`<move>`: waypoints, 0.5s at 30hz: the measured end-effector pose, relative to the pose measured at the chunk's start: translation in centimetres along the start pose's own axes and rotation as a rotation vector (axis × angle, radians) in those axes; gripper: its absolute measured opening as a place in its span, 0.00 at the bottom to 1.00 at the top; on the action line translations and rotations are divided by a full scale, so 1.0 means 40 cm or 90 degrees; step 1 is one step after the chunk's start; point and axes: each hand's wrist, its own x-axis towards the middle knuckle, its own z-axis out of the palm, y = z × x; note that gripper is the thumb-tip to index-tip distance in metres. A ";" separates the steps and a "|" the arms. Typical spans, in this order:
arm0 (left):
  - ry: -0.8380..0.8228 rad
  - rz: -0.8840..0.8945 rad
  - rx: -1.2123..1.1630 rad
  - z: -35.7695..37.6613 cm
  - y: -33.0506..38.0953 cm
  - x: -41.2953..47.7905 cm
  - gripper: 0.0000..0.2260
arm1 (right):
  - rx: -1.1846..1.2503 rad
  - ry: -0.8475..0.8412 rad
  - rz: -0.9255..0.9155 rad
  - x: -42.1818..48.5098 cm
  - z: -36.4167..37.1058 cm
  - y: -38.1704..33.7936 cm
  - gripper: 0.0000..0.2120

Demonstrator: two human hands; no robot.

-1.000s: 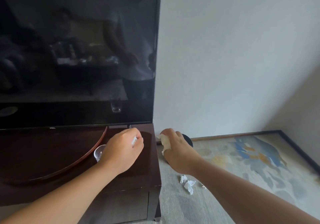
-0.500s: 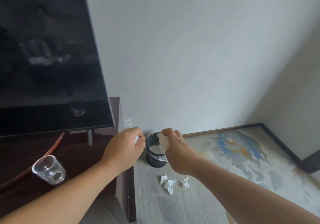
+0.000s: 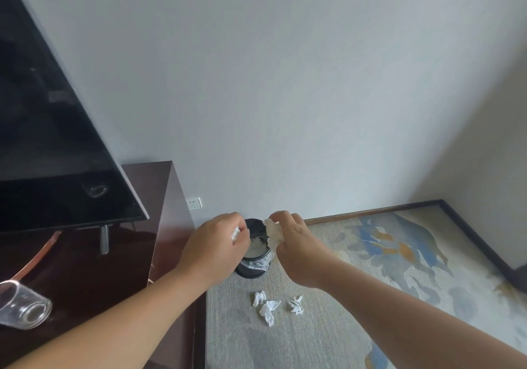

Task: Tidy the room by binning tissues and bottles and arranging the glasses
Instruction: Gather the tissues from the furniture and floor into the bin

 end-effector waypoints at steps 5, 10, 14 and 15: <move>-0.018 -0.022 -0.017 0.055 -0.038 0.108 0.06 | -0.011 -0.009 0.012 0.105 -0.024 0.040 0.18; -0.031 -0.023 -0.044 0.107 -0.076 0.255 0.08 | -0.016 -0.020 0.049 0.220 -0.062 0.076 0.16; -0.043 -0.007 -0.060 0.135 -0.094 0.364 0.09 | -0.010 0.000 0.068 0.313 -0.093 0.105 0.13; -0.045 -0.009 -0.063 0.141 -0.098 0.386 0.10 | -0.013 0.000 0.074 0.334 -0.096 0.114 0.13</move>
